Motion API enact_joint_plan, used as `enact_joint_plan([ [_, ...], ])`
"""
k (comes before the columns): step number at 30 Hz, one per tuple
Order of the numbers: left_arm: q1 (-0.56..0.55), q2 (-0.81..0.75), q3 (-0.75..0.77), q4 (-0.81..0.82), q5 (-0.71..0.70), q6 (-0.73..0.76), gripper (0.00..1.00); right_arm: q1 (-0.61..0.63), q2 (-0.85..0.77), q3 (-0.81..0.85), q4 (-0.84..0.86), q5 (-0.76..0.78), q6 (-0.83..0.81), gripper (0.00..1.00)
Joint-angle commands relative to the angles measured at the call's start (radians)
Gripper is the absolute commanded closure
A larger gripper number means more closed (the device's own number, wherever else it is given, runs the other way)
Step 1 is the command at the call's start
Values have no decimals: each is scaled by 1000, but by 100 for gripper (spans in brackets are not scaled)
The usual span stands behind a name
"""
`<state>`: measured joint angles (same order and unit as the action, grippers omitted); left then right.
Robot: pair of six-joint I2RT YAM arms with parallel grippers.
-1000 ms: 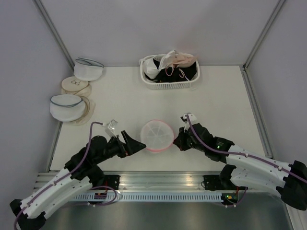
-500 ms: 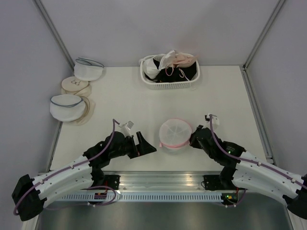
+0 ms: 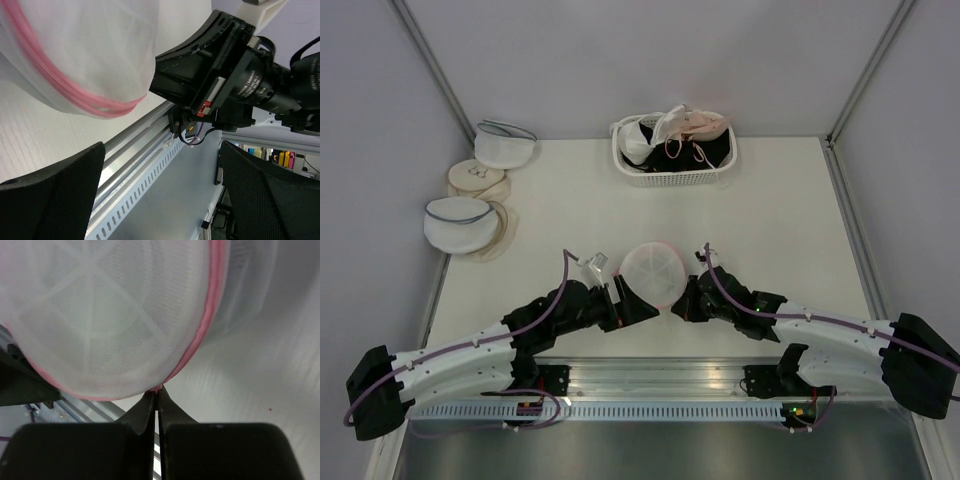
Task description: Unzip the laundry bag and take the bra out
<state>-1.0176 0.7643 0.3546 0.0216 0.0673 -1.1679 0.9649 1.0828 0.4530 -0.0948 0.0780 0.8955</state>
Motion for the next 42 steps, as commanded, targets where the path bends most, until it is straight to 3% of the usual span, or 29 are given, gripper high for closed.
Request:
enact_joint_plan([
  [1, -24, 44, 52, 58, -55, -62, 0, 5, 20, 42, 184, -73, -33, 100],
  [7, -35, 93, 54, 57, -127, -73, 0, 21, 43, 38, 306, -205, -75, 100],
  [16, -35, 59, 34, 17, -388, -98, 0, 84, 43, 58, 239, -296, -185, 100],
  [23, -35, 179, 80, 35, -377, -69, 3, 106, 29, 47, 282, -314, -214, 99],
  [24, -35, 205, 80, 73, -371, -65, 6, 104, 32, 47, 290, -314, -216, 99],
  [27, -35, 242, 63, 162, -342, -49, 28, 106, 52, 55, 285, -299, -222, 100],
  [28, -35, 248, 63, 172, -337, -49, 44, 104, 58, 55, 280, -287, -221, 99],
  [30, -35, 257, 64, 186, -336, -38, 64, 106, 62, 64, 256, -277, -221, 100],
  [31, -35, 260, 69, 178, -342, -38, 82, 104, 63, 65, 242, -261, -222, 100],
  [33, -33, 257, 84, 138, -365, -35, 98, 104, 57, 81, 189, -242, -233, 100],
  [37, -30, 242, 109, 74, -411, -10, 98, 104, 48, 128, 26, -172, -257, 100],
  [42, -16, 227, 122, 47, -411, 63, 98, 106, 64, 242, -347, 148, -248, 100],
])
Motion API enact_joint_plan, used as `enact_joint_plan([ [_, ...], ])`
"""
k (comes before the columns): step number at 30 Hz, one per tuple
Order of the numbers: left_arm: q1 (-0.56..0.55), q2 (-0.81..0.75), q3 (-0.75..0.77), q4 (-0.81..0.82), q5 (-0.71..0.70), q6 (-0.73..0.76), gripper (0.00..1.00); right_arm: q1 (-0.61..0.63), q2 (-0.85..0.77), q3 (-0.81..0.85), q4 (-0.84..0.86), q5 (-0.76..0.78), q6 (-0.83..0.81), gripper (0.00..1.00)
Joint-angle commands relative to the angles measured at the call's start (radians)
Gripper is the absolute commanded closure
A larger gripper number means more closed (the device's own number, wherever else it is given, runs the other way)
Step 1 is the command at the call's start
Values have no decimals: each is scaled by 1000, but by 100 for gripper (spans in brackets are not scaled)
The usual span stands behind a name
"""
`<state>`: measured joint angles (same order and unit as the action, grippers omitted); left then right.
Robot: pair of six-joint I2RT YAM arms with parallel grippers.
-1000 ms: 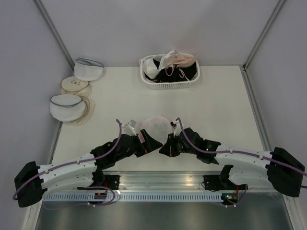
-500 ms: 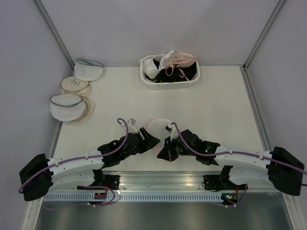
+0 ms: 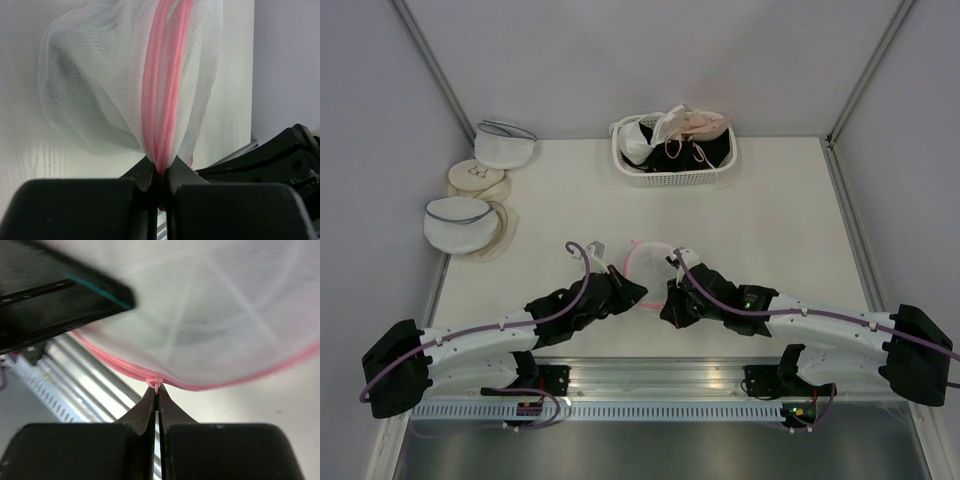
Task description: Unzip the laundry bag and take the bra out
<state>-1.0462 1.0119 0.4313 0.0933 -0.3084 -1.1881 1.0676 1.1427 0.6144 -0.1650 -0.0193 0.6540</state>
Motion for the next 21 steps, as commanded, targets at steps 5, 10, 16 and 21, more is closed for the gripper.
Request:
enact_joint_plan([
  [5, 37, 17, 63, -15, 41, 175, 98, -1, 60, 159, -459, 507, 45, 99],
  [10, 77, 62, 69, 34, 152, 275, 98, -35, 150, 192, -466, 723, 70, 100],
  [16, 216, 204, 159, 138, 379, 451, 98, -38, 137, 177, -372, 716, 18, 100],
  [21, 304, 359, 306, 166, 471, 545, 68, -41, 51, 130, -291, 635, -17, 100],
])
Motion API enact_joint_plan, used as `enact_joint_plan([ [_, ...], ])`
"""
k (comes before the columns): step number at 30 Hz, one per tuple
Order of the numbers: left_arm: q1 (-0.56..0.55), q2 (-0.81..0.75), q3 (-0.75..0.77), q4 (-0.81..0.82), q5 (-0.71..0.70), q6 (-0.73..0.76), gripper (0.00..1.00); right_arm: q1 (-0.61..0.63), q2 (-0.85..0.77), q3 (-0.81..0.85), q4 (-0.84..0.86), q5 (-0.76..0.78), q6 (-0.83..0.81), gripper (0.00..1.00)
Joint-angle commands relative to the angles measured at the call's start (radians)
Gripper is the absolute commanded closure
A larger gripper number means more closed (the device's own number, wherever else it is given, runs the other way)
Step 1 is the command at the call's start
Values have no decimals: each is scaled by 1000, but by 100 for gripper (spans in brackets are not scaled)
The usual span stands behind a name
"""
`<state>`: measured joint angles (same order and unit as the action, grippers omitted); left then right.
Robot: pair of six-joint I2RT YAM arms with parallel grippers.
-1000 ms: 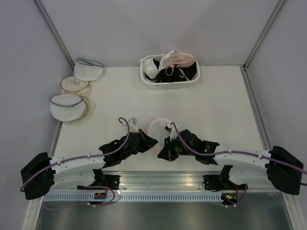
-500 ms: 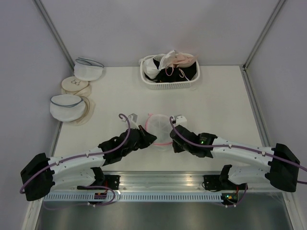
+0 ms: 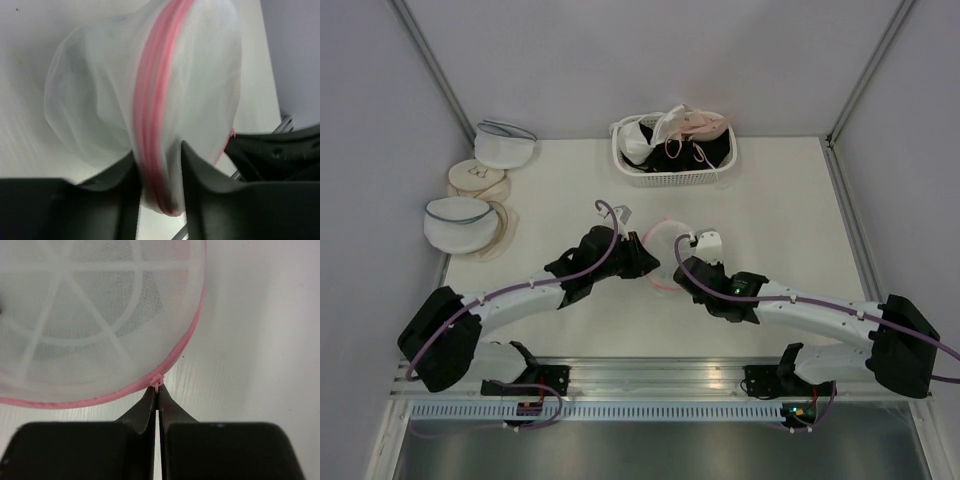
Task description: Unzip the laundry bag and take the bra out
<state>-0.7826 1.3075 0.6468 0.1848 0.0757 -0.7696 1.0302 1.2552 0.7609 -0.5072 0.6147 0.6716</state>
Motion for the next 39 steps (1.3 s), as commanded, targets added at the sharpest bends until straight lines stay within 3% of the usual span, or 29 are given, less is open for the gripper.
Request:
enact_joint_plan([
  [1, 64, 81, 108, 71, 88, 128, 54, -2, -68, -20, 55, -7, -37, 100],
  [2, 75, 108, 135, 59, 85, 121, 38, -4, -72, -24, 55, -13, -35, 99],
  [3, 83, 113, 145, 50, 75, 112, 10, -4, -74, -28, 56, -20, -35, 100],
  [4, 88, 111, 149, 35, 58, 90, 1, -2, -74, -31, 55, -27, -33, 100],
  [9, 88, -26, 96, -122, -71, -16, 0, -2, -51, -49, 91, -104, -47, 99],
  [13, 57, -189, -25, -111, -71, -129, 0, -2, -59, -89, 238, -347, -113, 100],
  [16, 25, -266, -93, -73, -44, -190, 0, -4, -54, -92, 324, -427, -145, 100],
  [23, -82, -189, -134, -2, -1, -264, 0, -4, -31, -89, 495, -610, -176, 99],
  [28, -92, -111, -139, 67, -17, -283, 0, -2, -10, -84, 500, -691, -178, 100],
  [31, -92, -76, -127, 85, -47, -273, 9, -4, -17, -89, 487, -691, -184, 100],
  [32, -92, -67, -127, 112, -45, -273, 22, -4, -22, -90, 483, -691, -185, 100],
  [34, -92, -45, -125, 137, -40, -275, 40, -4, -31, -95, 463, -684, -185, 100],
  [35, -92, -39, -125, 149, -37, -273, 57, -4, -42, -98, 455, -678, -185, 100],
  [38, -92, -27, -119, 148, -37, -278, 86, -4, -65, -107, 426, -647, -181, 100],
  [39, -92, -25, -116, 142, -40, -278, 90, -4, -69, -110, 420, -639, -178, 100],
])
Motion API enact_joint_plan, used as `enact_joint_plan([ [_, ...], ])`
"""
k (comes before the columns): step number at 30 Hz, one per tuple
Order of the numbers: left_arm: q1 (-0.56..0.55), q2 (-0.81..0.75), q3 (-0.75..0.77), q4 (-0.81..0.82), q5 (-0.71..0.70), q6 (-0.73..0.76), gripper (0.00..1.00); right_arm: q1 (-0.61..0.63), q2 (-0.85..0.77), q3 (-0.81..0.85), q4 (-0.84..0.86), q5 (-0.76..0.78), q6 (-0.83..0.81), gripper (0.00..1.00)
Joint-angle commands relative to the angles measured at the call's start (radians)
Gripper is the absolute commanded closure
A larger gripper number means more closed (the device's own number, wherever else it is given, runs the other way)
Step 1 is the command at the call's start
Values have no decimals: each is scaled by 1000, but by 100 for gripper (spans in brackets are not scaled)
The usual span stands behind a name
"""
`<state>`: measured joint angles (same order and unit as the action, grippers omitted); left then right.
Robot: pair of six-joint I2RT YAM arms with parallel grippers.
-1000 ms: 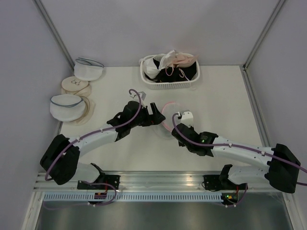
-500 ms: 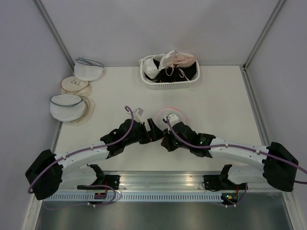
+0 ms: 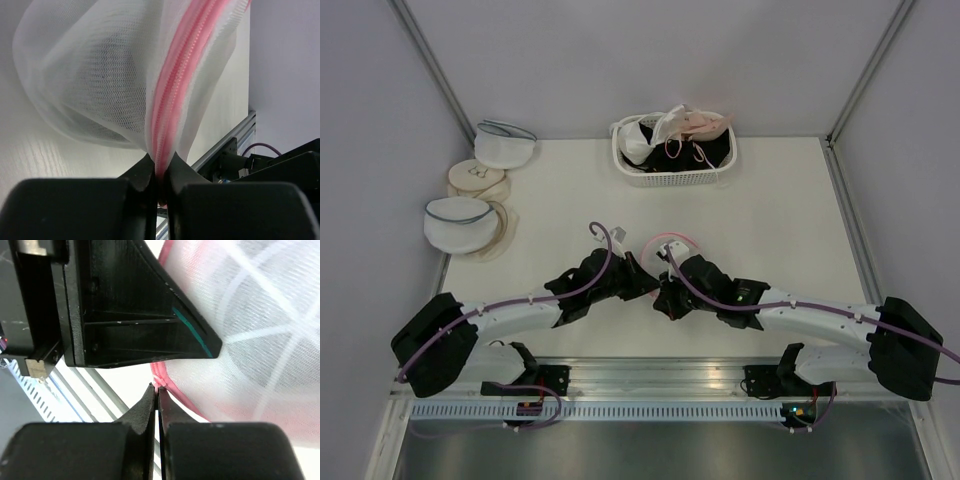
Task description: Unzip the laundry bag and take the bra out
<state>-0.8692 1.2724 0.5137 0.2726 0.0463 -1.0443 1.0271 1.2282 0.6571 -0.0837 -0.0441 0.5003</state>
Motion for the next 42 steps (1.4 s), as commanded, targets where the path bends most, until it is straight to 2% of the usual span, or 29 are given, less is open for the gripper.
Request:
enact_joint_plan([
  [1, -5, 10, 17, 48, -16, -5, 93, -1, -45, -7, -25, 32, -6, 100],
  [2, -5, 7, 20, 40, -31, -5, 97, -1, -52, -7, -36, 38, -2, 99],
  [6, 7, -11, 29, -9, -68, 16, 98, 1, -39, 6, -115, 38, 9, 100],
  [11, 45, -59, 35, -49, -59, 58, 98, -1, -1, 18, -258, 125, 47, 100],
  [15, 84, -58, 52, -65, 10, 116, 98, -1, 2, 27, -346, 283, 95, 100],
  [19, 122, -28, 84, -72, 121, 211, 98, -15, 16, 76, -436, 543, 147, 100],
  [28, 217, 125, 215, -148, 463, 441, 98, -143, 66, 82, -328, 762, 116, 99],
  [29, 223, 142, 227, -154, 534, 454, 98, -154, 74, 84, -317, 800, 109, 100],
  [32, 237, 214, 266, -161, 630, 490, 98, -191, 85, 88, -254, 822, 86, 99],
  [34, 243, 246, 290, -170, 671, 507, 98, -209, 100, 85, -194, 840, 46, 100],
  [40, 251, 291, 330, -214, 763, 558, 98, -246, 197, 145, -191, 952, -9, 100],
  [42, 254, 283, 344, -233, 774, 584, 98, -272, 226, 168, -205, 940, -5, 99],
])
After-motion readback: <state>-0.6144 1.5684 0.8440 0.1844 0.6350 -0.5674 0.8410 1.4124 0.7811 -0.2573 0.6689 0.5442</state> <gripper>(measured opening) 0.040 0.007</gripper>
